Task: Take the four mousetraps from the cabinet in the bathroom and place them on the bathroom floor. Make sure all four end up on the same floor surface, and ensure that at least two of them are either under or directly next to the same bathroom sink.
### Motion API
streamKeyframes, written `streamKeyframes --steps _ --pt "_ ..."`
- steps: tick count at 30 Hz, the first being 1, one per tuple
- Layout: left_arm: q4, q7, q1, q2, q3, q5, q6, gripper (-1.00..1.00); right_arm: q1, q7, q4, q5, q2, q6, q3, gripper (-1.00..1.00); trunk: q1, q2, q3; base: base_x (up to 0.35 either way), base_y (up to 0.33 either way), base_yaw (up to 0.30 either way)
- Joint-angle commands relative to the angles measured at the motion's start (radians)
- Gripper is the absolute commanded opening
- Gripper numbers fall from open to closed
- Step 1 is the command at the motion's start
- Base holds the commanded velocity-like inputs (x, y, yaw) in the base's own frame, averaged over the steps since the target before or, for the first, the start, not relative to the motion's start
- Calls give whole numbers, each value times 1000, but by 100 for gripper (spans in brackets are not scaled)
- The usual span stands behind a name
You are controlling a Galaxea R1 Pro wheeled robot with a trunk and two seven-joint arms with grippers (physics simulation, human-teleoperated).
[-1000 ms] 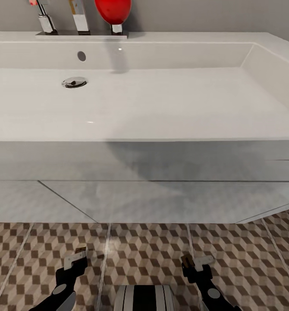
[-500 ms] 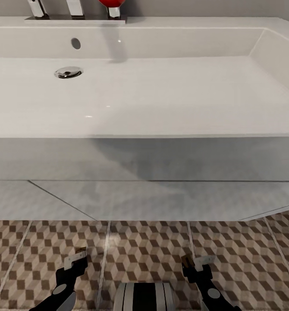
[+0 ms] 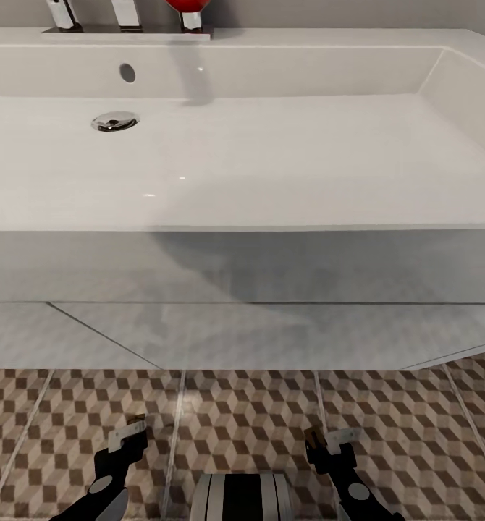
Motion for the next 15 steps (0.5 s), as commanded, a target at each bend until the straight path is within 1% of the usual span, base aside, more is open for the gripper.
streamKeyframes --steps 1,7,15 --pt "-1 11 -1 1 -9 6 -4 -100 0 -5 1 6 0 -2 3 -100 0 0 -1 0 0 0" --pt "-1 11 -1 1 -9 6 -4 -100 0 -5 1 6 0 -2 3 -100 0 0 -1 0 0 0" --pt "-1 11 -1 4 -9 6 -3 -100 0 -5 1 6 0 -2 3 -100 3 -2 -32 0 0 0"
